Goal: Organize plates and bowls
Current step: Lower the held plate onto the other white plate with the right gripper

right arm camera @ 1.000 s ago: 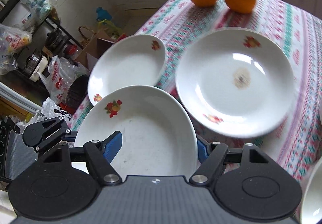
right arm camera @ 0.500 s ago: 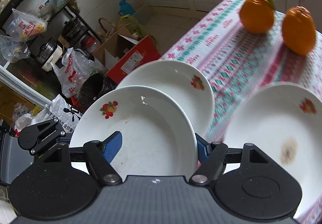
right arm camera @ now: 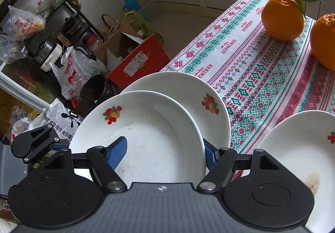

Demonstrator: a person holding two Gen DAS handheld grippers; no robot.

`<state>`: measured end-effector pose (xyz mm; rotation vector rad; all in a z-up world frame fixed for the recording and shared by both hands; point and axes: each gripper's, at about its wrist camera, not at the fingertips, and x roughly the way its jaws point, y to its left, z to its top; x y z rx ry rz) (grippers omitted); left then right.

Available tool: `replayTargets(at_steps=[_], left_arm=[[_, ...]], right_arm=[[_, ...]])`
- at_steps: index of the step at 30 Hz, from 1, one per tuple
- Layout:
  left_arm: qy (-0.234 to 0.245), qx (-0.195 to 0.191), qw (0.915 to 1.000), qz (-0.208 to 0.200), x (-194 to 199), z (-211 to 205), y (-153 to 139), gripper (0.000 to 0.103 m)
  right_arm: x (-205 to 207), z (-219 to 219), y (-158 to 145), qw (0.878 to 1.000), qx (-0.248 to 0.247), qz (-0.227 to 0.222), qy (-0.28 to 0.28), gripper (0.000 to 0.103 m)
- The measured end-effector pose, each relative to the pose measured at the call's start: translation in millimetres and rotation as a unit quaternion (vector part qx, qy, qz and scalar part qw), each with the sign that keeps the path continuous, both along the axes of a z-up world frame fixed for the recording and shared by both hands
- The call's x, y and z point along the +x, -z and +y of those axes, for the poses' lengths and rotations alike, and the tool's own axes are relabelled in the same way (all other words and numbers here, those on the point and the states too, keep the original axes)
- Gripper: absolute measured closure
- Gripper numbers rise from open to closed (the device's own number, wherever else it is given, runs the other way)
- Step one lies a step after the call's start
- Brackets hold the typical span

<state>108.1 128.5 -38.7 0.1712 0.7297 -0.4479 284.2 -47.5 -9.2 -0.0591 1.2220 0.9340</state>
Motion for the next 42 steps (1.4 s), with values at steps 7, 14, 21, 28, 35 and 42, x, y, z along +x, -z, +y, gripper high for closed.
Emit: replayTargets(at_steps=[7, 14, 21, 28, 35, 42], left_arm=[[-0.001, 0.003, 1.0000, -0.002, 7, 2, 1, 0.021], [-0.006, 0.005, 1.0000, 0.001, 14, 5, 6, 0.021], [-0.001, 0.011, 0.9999, 0.000, 20, 7, 9, 0.021], [-0.002, 0.011, 0.9999, 0.000, 22, 10, 11, 0.021], [-0.006, 0.012, 0.9999, -0.002, 23, 11, 12, 0.021], [-0.004, 0.012, 0.9999, -0.011, 20, 9, 10, 0.020]], right_arm=[[8, 1, 5, 1.000, -0.002, 0.003, 0.006, 0.024], [10, 2, 8, 1.000, -0.005, 0.006, 0.007, 0.024], [10, -4, 9, 1.000, -0.002, 0.012, 0.014, 0.023], [6, -12, 4, 1.000, 0.004, 0.012, 0.021, 0.023], [0, -20, -2, 1.000, 0.008, 0.008, 0.030, 0.023], [-8, -25, -9, 0.999, 0.003, -0.003, 0.037, 0.022]])
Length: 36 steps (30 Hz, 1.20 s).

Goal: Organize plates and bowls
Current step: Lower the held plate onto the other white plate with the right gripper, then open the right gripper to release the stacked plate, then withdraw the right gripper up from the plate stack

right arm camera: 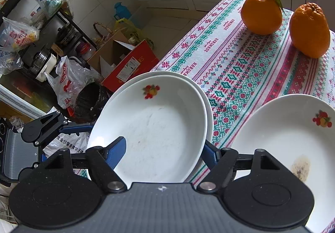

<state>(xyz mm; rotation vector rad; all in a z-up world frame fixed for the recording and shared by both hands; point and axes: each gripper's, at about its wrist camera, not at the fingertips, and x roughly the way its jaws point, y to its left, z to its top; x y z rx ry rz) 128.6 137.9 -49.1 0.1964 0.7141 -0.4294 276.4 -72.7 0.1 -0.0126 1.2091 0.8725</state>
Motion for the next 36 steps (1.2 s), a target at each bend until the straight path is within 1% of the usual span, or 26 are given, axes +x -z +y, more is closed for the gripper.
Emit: replayTargets(at_steps=[8, 16, 19, 23, 26, 29, 32, 34, 36], left_arm=[[-0.003, -0.006, 1.0000, -0.002, -1, 1, 1, 0.020], [-0.002, -0.001, 0.9999, -0.011, -4, -3, -1, 0.020], [-0.004, -0.004, 0.9999, -0.015, -5, -3, -2, 0.019], [-0.005, -0.003, 0.9996, -0.027, -10, -6, -4, 0.018], [-0.008, -0.003, 0.9991, -0.041, -17, -8, -8, 0.015], [-0.009, -0.010, 0.9983, -0.056, -26, -10, -14, 0.011], [-0.015, -0.015, 0.9973, -0.071, -35, -14, -19, 0.009], [-0.022, -0.015, 0.9963, -0.082, -41, -18, -23, 0.009], [-0.028, -0.013, 0.9954, -0.091, -46, -21, -25, 0.003]], right_arm=[[-13, 1, -4, 1.000, -0.018, -0.015, 0.003, 0.022], [-22, 0, -3, 0.999, -0.041, -0.031, 0.014, 0.021], [-27, -3, -5, 0.998, -0.040, -0.040, 0.017, 0.019], [-37, -5, -11, 0.996, -0.055, -0.071, 0.018, 0.016], [-49, -11, -17, 0.994, -0.055, -0.086, 0.029, 0.010], [-68, -19, -24, 0.991, -0.055, -0.112, 0.046, 0.007], [-93, -27, -32, 0.982, -0.068, -0.160, 0.071, 0.000], [-110, -32, -35, 0.975, -0.072, -0.193, 0.087, 0.000], [-123, -36, -34, 0.968, -0.077, -0.212, 0.109, 0.000]])
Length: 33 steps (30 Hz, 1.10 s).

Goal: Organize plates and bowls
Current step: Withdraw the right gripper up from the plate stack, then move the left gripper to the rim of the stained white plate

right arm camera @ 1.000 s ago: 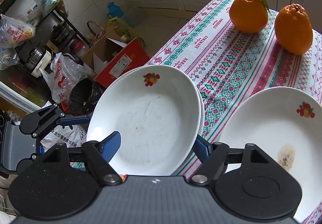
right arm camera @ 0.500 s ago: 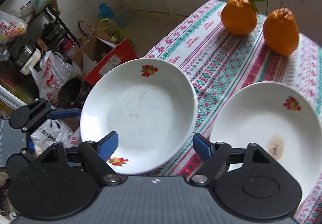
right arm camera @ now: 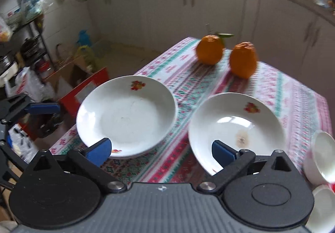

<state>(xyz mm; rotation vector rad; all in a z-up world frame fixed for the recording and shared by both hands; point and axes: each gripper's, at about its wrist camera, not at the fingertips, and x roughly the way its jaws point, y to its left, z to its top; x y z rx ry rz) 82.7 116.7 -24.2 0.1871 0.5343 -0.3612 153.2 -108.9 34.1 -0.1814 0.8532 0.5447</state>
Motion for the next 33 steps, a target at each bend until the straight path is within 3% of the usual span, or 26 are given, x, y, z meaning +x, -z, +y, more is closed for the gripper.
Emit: replayTargets(at_steps=[4, 9, 15, 20, 26, 33], left_arm=[[-0.009, -0.004, 0.9999, -0.009, -8, -5, -3, 0.003], [-0.013, 0.006, 0.9999, -0.004, -6, -14, -4, 0.003], [0.001, 0.013, 0.9998, 0.012, 9, -27, -4, 0.003], [0.018, 0.031, 0.9992, 0.017, 26, -40, -6, 0.003], [0.029, 0.024, 0.9985, 0.039, 58, -50, -10, 0.003], [0.065, 0.033, 0.9947, 0.072, 104, -68, -18, 0.003]], right_arm=[[-19, -13, 10, 0.998, 0.003, -0.021, 0.053, 0.000], [-34, -27, 35, 0.992, -0.049, -0.049, 0.110, 0.000], [-28, -45, 62, 0.987, -0.060, -0.036, 0.144, 0.000], [-20, -55, 78, 0.987, -0.058, -0.021, 0.150, 0.000], [-4, -63, 91, 0.989, -0.032, -0.006, 0.146, 0.000], [11, -62, 95, 0.990, -0.024, -0.018, 0.137, 0.000]])
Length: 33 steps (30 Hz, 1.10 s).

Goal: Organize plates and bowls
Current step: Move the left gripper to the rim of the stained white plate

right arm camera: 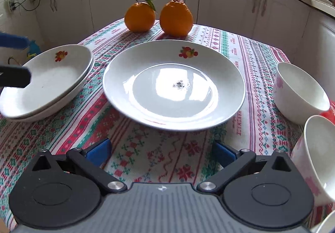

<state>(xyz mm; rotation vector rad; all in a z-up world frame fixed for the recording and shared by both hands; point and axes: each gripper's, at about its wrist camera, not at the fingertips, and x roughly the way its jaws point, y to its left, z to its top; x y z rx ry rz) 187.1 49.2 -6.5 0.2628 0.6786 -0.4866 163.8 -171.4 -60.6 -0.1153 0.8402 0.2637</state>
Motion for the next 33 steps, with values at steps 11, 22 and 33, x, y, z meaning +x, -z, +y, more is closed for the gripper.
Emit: replayTargets(at_steps=[11, 22, 33], left_arm=[[0.085, 0.029, 0.9949, 0.046, 80, -50, -2, 0.004], [0.141, 0.056, 0.9840, 0.094, 145, -95, 21, 0.021], [0.174, 0.086, 0.9716, 0.135, 184, -117, 37, 0.037]], right_arm=[[8, -2, 2, 1.000, 0.004, -0.013, -0.003, 0.000], [8, -12, 0, 1.000, 0.012, -0.024, -0.008, 0.011], [14, -16, -1, 0.999, 0.025, -0.019, -0.008, 0.016]])
